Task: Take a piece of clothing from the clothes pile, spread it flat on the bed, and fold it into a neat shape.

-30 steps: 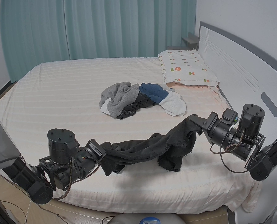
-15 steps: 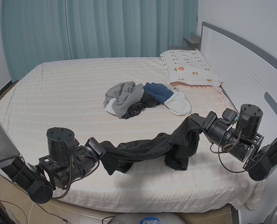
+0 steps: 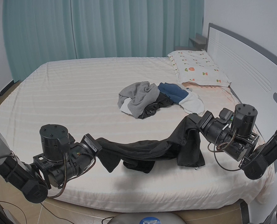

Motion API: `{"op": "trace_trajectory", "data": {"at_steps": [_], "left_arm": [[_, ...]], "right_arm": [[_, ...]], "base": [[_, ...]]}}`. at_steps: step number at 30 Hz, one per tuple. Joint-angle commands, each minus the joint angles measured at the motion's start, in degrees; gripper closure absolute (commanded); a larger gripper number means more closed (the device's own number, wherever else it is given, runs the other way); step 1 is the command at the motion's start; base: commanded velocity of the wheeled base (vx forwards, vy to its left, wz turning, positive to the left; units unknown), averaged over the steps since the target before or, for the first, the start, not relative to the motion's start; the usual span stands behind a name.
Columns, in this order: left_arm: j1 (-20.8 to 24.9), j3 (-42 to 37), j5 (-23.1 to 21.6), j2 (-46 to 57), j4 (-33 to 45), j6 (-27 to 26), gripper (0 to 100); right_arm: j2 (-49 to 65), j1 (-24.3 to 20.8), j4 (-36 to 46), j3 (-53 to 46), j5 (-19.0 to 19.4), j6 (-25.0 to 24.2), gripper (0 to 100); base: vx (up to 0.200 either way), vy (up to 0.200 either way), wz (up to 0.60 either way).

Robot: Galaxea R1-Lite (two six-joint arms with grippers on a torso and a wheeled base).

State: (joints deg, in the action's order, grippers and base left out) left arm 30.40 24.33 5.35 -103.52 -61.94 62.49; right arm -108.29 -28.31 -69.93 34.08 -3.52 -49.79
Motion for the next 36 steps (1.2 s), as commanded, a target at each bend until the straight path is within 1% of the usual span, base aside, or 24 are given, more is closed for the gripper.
{"op": "trace_trajectory", "data": {"at_steps": [1, 8, 18, 27, 30, 36], "left_arm": [[-0.2, -0.3, 0.0, 0.7, 0.0, 0.0, 100], [-0.2, -0.4, 0.0, 0.5, 0.0, 0.0, 100], [-0.3, -0.4, 0.2, 0.5, -0.1, -0.1, 100], [-2.0, 0.0, 0.1, 0.7, -0.2, -1.2, 100], [-2.8, 0.3, 0.1, 0.9, -0.2, -1.2, 100], [-3.6, 0.4, 0.2, 2.2, -0.1, -2.0, 100]], "right_arm": [[-0.8, 0.2, 0.0, 0.3, -0.1, 0.0, 100], [-0.8, 0.4, 0.4, 0.7, -2.0, 1.0, 100], [-0.6, 0.4, -0.5, 1.0, -2.1, 1.1, 100], [0.2, 0.7, -1.4, 2.2, -2.0, 1.2, 100], [0.6, 0.4, -0.7, 4.1, -2.0, 1.4, 100], [1.7, -0.3, 0.1, 6.3, -2.0, 3.8, 100]], "base": [[0.000, 0.200, 0.00], [0.000, 0.200, 0.00], [0.000, 0.200, 0.00], [0.000, 0.200, 0.00], [0.000, 0.200, 0.00], [0.000, 0.200, 0.00]]}}
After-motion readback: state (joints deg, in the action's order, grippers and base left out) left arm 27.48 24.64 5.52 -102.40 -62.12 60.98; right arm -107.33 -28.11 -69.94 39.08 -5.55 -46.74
